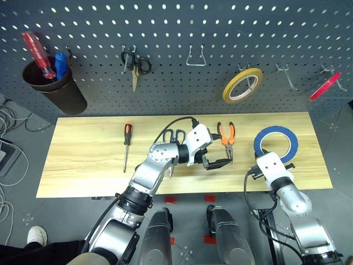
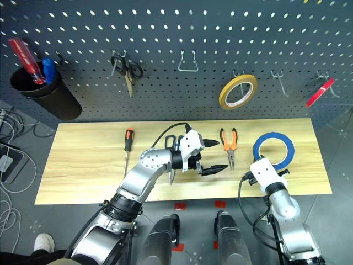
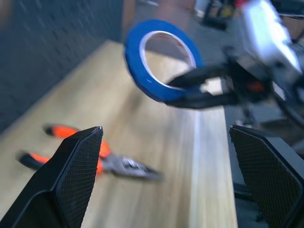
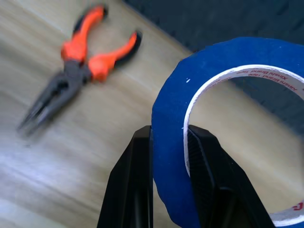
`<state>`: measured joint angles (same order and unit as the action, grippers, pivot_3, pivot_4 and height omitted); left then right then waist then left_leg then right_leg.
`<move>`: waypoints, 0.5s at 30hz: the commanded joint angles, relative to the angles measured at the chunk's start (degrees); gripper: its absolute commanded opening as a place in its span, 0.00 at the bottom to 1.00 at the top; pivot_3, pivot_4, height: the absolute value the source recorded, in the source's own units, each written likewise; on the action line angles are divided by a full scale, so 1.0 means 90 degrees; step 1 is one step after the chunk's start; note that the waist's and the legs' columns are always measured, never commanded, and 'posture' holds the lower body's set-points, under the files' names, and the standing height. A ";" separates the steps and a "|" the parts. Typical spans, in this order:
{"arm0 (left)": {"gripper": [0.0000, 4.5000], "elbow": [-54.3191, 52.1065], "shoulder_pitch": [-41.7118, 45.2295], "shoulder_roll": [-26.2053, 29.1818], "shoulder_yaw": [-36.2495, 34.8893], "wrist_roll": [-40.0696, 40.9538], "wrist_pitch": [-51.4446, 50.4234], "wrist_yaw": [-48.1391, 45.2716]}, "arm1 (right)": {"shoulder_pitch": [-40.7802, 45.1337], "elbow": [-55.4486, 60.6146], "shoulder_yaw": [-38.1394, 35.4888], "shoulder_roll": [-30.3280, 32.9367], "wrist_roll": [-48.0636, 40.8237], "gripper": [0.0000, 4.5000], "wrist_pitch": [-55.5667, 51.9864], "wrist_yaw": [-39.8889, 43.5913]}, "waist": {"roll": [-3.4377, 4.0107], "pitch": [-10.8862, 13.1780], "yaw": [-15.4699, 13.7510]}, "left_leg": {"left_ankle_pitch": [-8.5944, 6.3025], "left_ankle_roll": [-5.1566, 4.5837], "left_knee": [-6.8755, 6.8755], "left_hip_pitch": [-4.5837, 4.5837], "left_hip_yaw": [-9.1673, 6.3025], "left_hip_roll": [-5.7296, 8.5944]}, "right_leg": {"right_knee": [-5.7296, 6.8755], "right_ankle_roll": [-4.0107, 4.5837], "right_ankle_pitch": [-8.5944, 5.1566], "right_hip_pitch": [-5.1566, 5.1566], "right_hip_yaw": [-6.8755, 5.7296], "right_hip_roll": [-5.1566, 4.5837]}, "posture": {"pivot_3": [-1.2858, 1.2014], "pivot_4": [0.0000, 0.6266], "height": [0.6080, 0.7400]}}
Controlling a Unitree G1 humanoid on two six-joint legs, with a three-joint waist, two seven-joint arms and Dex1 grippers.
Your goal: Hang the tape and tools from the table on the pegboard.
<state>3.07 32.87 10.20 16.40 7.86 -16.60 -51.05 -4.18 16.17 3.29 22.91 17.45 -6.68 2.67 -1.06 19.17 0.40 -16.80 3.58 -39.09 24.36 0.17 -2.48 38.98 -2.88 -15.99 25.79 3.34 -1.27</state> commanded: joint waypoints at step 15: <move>1.00 0.0379 0.0770 -0.0590 -0.0056 0.0075 0.0457 0.0572 | 0.1762 -0.1436 -0.0621 0.0053 -0.0202 0.16 0.2379 -0.0674 | -0.0002 -0.0621 0.0019 | 0.0001 -0.0007 0.0008 -0.0008 -0.0010 0.0006 | -0.0022 0.0001 0.0000 -0.0033 -0.0031 0.0001 | 0.51 0.24 1.00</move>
<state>6.82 38.88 5.74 15.60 8.69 -14.25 -46.59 10.60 4.28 -0.65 22.77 18.34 12.51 -4.59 -1.07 13.58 0.57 -16.79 3.51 -39.02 24.23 0.08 -2.43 38.80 -2.86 -15.98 25.44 3.06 -1.27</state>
